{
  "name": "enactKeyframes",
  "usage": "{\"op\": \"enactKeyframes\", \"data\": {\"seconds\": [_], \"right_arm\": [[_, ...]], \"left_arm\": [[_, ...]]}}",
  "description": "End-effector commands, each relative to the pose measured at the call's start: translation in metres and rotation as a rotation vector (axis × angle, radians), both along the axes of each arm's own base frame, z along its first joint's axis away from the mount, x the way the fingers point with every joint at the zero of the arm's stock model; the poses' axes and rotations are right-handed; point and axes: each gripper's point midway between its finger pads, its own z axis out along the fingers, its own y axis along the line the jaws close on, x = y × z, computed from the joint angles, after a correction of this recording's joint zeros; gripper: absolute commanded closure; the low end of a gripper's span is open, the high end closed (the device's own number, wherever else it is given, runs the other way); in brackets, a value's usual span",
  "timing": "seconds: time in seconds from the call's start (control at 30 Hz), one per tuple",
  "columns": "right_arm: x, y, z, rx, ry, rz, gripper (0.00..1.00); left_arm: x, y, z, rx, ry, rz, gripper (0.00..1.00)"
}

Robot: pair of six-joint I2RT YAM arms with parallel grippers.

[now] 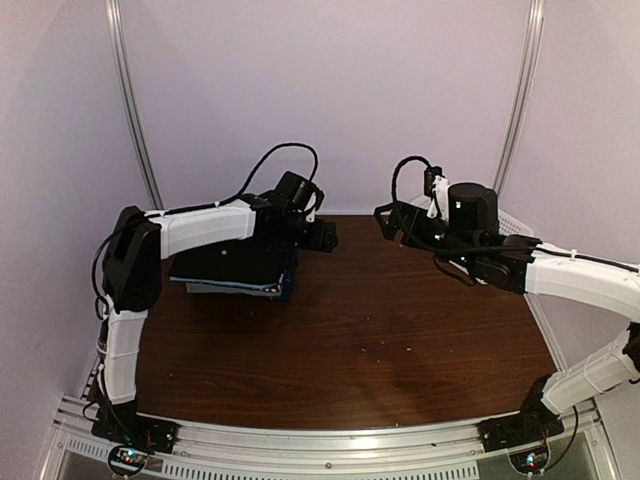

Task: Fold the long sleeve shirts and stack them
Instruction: Move the square-folded shirt to the corner of the board.

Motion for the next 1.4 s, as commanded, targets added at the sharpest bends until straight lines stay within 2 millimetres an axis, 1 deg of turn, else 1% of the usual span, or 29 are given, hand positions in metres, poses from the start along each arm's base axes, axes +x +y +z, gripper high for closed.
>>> {"op": "enactKeyframes", "data": {"seconds": [0.0, 0.17, 0.3, 0.37, 0.43, 0.5, 0.6, 0.73, 0.83, 0.97, 1.27, 1.37], "right_arm": [[-0.007, -0.014, 0.002, -0.01, 0.0, -0.038, 0.0], [-0.013, -0.022, 0.005, 0.0, 0.0, -0.05, 0.0], [-0.016, -0.026, 0.006, -0.003, 0.005, -0.056, 0.0], [-0.019, -0.029, 0.005, -0.013, 0.015, -0.057, 0.0], [-0.021, -0.032, 0.005, -0.016, 0.02, -0.061, 0.0], [-0.024, -0.034, 0.005, -0.011, 0.02, -0.063, 0.0], [-0.027, -0.037, 0.003, -0.001, 0.024, -0.062, 0.0], [-0.028, -0.036, -0.002, 0.006, 0.034, -0.06, 0.0], [-0.027, -0.033, -0.002, 0.016, 0.036, -0.051, 0.0], [-0.026, -0.029, -0.002, 0.018, 0.037, -0.04, 0.0], [-0.025, -0.024, -0.01, 0.015, 0.05, -0.023, 0.0], [-0.024, -0.021, -0.013, 0.012, 0.06, -0.015, 0.0]], "left_arm": [[0.018, -0.007, -0.019, 0.027, 0.015, 0.043, 0.16], [0.034, -0.018, -0.049, 0.065, 0.029, 0.047, 0.15], [0.045, -0.019, -0.075, 0.103, 0.034, 0.067, 0.15], [0.052, -0.014, -0.089, 0.122, 0.041, 0.092, 0.15], [0.058, -0.009, -0.097, 0.127, 0.049, 0.116, 0.15], [0.063, -0.002, -0.105, 0.137, 0.055, 0.14, 0.15], [0.069, 0.007, -0.111, 0.143, 0.06, 0.167, 0.15], [0.076, 0.022, -0.121, 0.153, 0.08, 0.212, 0.14], [0.08, 0.035, -0.126, 0.164, 0.098, 0.247, 0.14], [0.082, 0.054, -0.127, 0.19, 0.113, 0.297, 0.14], [0.084, 0.11, -0.124, 0.192, 0.145, 0.424, 0.14], [0.081, 0.131, -0.129, 0.201, 0.168, 0.466, 0.14]]}}
